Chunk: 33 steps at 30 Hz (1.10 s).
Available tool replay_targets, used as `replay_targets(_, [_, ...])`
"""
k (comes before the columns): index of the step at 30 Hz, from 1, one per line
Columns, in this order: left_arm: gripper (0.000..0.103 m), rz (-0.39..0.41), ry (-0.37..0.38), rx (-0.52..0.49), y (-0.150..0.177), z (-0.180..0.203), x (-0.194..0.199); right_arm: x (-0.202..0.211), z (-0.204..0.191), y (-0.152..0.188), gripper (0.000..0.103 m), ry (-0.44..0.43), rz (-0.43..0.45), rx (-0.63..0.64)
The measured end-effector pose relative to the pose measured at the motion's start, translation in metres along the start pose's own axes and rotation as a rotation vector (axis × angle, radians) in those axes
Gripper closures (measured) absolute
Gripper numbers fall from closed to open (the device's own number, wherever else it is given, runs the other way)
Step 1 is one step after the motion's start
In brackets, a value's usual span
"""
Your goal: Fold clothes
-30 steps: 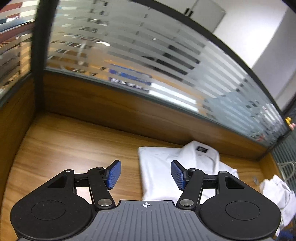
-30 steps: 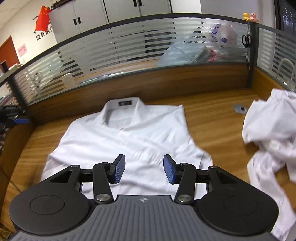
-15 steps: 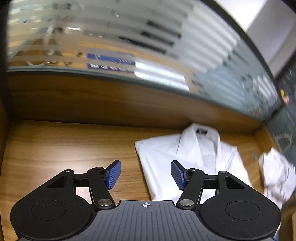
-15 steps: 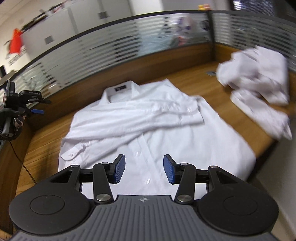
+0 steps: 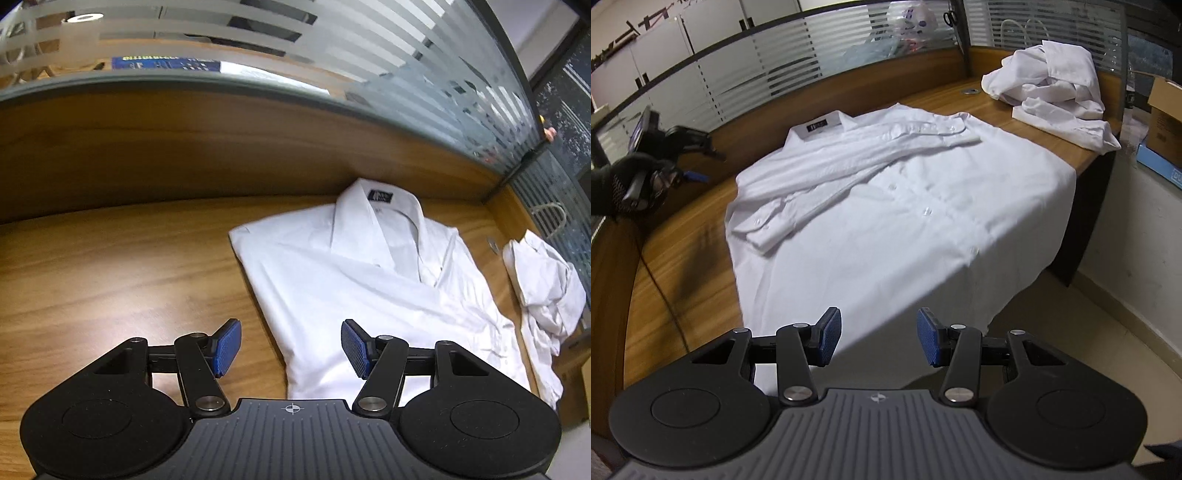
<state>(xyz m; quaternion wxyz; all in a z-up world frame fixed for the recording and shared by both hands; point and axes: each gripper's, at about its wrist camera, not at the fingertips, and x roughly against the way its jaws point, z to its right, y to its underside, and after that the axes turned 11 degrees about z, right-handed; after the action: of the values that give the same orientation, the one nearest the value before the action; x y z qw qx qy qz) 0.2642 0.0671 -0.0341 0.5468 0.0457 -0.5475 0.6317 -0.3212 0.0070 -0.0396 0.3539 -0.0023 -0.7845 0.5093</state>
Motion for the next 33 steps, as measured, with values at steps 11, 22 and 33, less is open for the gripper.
replay_targets(11, [0.039,0.012,0.02,-0.032,-0.004,0.023,0.003,-0.018,-0.039,0.06,0.05,-0.051,-0.051,0.093])
replay_targets(22, [0.038,0.002,0.125,-0.136,0.003,0.077,0.012,-0.049,-0.081,0.108,0.048,-0.17,-0.13,0.26])
replay_targets(33, [0.038,-0.057,0.338,-0.47,0.044,0.175,0.026,-0.054,-0.079,0.112,0.101,-0.073,-0.132,0.266])
